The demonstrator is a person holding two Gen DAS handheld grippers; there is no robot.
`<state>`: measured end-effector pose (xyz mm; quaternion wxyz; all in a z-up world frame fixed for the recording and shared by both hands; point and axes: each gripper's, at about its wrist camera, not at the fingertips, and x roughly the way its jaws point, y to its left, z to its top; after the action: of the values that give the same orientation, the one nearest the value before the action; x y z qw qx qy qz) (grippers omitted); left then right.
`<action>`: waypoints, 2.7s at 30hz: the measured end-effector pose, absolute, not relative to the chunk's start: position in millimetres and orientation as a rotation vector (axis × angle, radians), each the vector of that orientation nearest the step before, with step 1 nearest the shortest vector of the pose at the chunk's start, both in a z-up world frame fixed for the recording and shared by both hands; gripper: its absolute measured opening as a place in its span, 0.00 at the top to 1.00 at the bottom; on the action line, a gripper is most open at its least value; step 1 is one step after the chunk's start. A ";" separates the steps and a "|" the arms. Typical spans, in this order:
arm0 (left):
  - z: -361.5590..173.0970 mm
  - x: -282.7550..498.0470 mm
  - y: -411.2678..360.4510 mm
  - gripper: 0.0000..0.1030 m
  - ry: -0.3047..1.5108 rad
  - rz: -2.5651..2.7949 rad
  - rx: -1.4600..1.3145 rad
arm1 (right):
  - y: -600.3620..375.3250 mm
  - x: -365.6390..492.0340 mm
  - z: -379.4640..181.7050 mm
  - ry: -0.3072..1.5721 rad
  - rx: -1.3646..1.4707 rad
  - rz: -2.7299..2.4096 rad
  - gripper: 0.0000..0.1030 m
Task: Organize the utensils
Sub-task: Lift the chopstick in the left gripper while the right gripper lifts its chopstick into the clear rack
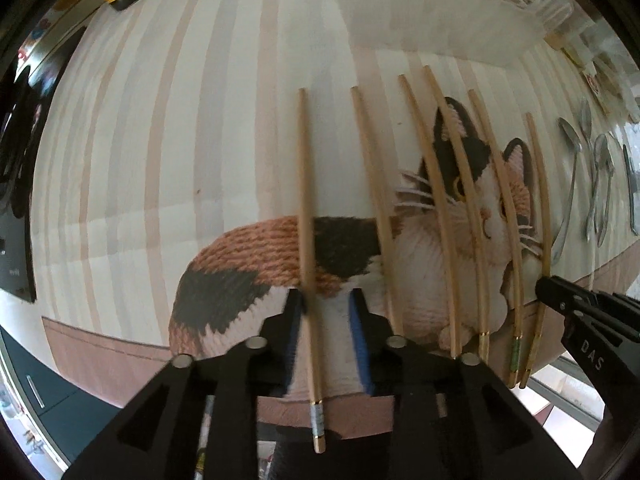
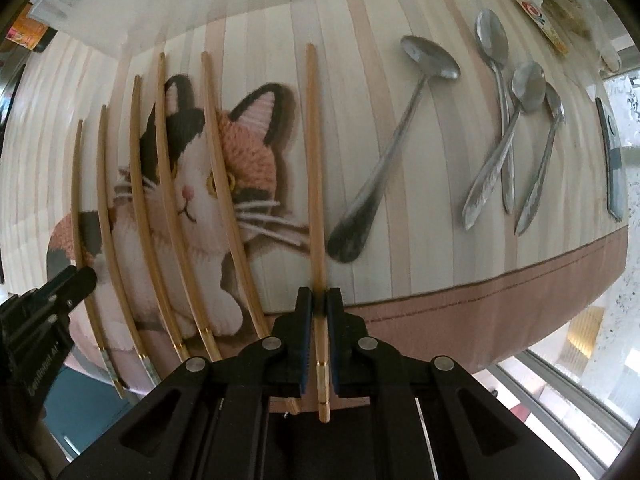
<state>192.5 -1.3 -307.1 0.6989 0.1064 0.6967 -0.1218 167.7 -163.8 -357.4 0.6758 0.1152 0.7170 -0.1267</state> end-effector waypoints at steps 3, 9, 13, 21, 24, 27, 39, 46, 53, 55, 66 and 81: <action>-305.3 191.1 -10.1 0.74 1.536 -0.264 0.267 | -159.9 174.1 -357.2 1.609 0.246 -0.292 0.92; -302.3 195.5 -9.7 0.95 1.524 -0.253 0.275 | -152.6 183.2 -352.3 1.594 0.228 -0.308 0.93; -294.2 199.4 6.8 0.95 1.493 -0.235 0.294 | -146.0 176.5 -357.5 1.579 0.237 -0.301 0.93; -262.3 204.8 30.3 0.95 1.425 -0.194 0.256 | -137.0 148.5 -323.3 1.510 0.278 -0.250 0.93; -242.7 205.4 38.1 0.95 1.394 -0.176 0.236 | -136.3 141.8 -305.6 1.479 0.296 -0.235 0.93; -225.6 206.1 37.8 0.95 1.377 -0.163 0.203 | -138.1 132.0 -289.9 1.443 0.322 -0.222 0.93; -121.4 242.1 4.9 0.95 1.242 -0.207 0.016 | -193.2 157.8 -194.0 1.271 0.382 -0.128 0.93; -94.4 320.9 -31.3 0.95 1.230 -0.216 -0.101 | -223.0 273.2 -168.0 1.216 0.397 0.001 0.93; -131.3 398.7 -53.8 0.95 1.343 -0.187 -0.178 | -233.8 374.8 -193.0 1.306 0.395 0.057 0.93; -142.1 413.0 -60.7 0.95 1.376 -0.192 -0.185 | -237.8 393.9 -201.7 1.326 0.395 0.063 0.93; -161.0 427.8 -73.6 0.90 1.419 -0.180 -0.117 | -232.5 421.8 -248.7 1.488 0.356 0.127 0.78; -105.7 353.8 -26.0 0.00 1.062 0.044 0.074 | -258.7 332.6 -192.6 1.239 0.317 -0.032 0.39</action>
<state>353.8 -26.0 -105.7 0.8615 0.0354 0.5061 0.0209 332.6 -258.7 -192.6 0.8023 0.1480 0.5781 -0.0150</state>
